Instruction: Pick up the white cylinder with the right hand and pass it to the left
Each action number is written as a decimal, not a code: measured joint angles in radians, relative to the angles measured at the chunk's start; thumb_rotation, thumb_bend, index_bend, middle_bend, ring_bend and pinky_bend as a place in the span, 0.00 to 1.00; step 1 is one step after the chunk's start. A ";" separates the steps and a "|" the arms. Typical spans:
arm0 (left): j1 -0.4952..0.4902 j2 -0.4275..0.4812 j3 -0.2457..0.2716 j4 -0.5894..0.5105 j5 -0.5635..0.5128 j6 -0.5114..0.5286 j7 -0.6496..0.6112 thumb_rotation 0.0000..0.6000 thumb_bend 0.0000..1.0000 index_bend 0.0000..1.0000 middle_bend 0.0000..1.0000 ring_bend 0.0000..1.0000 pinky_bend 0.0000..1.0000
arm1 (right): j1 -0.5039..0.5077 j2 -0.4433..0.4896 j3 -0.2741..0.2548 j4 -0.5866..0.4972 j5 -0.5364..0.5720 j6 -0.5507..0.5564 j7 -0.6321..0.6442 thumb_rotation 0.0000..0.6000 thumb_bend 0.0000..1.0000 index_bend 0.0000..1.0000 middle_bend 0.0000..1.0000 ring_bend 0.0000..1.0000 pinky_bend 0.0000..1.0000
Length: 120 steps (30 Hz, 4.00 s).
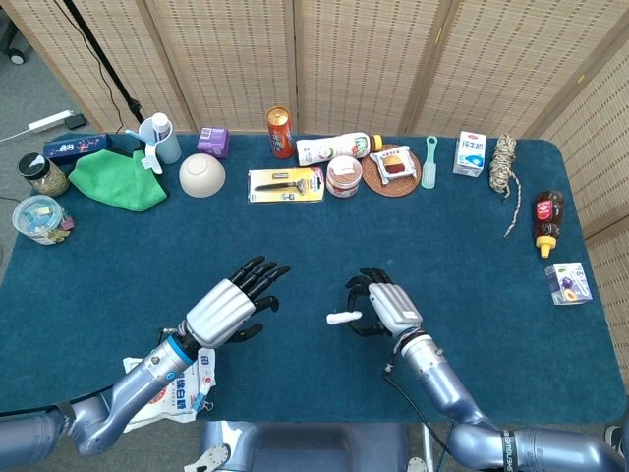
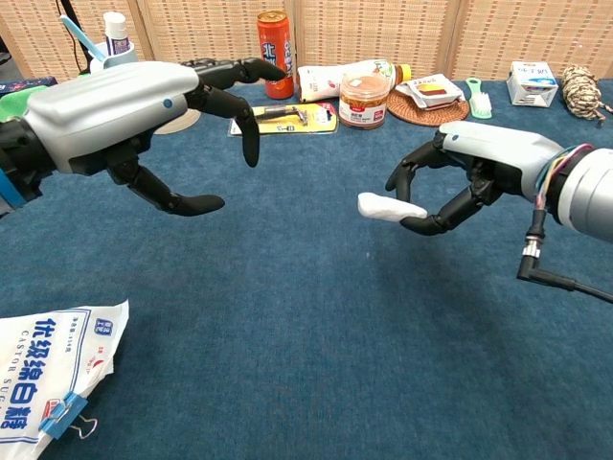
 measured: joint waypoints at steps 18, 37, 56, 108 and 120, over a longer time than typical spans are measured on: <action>-0.076 -0.102 -0.011 0.031 -0.063 -0.045 0.062 1.00 0.25 0.39 0.04 0.02 0.00 | 0.020 -0.025 0.004 -0.009 0.004 -0.006 0.031 1.00 0.36 0.64 0.26 0.09 0.00; -0.121 -0.131 -0.006 0.021 -0.107 -0.068 0.096 1.00 0.25 0.40 0.03 0.01 0.00 | 0.042 -0.047 -0.007 -0.004 -0.015 -0.009 0.024 1.00 0.36 0.64 0.26 0.09 0.00; -0.144 -0.166 -0.002 0.038 -0.144 -0.081 0.114 1.00 0.26 0.46 0.03 0.01 0.00 | 0.056 -0.061 -0.010 -0.002 -0.018 -0.014 0.025 1.00 0.36 0.64 0.26 0.09 0.00; -0.148 -0.258 -0.006 0.117 -0.172 -0.015 0.092 1.00 0.35 0.73 0.15 0.08 0.00 | 0.036 -0.008 -0.021 -0.013 -0.058 -0.007 0.077 1.00 0.41 0.71 0.30 0.16 0.00; -0.154 -0.263 -0.014 0.130 -0.178 -0.012 0.098 1.00 0.38 0.74 0.15 0.08 0.01 | 0.037 0.003 -0.020 0.000 -0.069 -0.026 0.103 1.00 0.42 0.72 0.31 0.17 0.00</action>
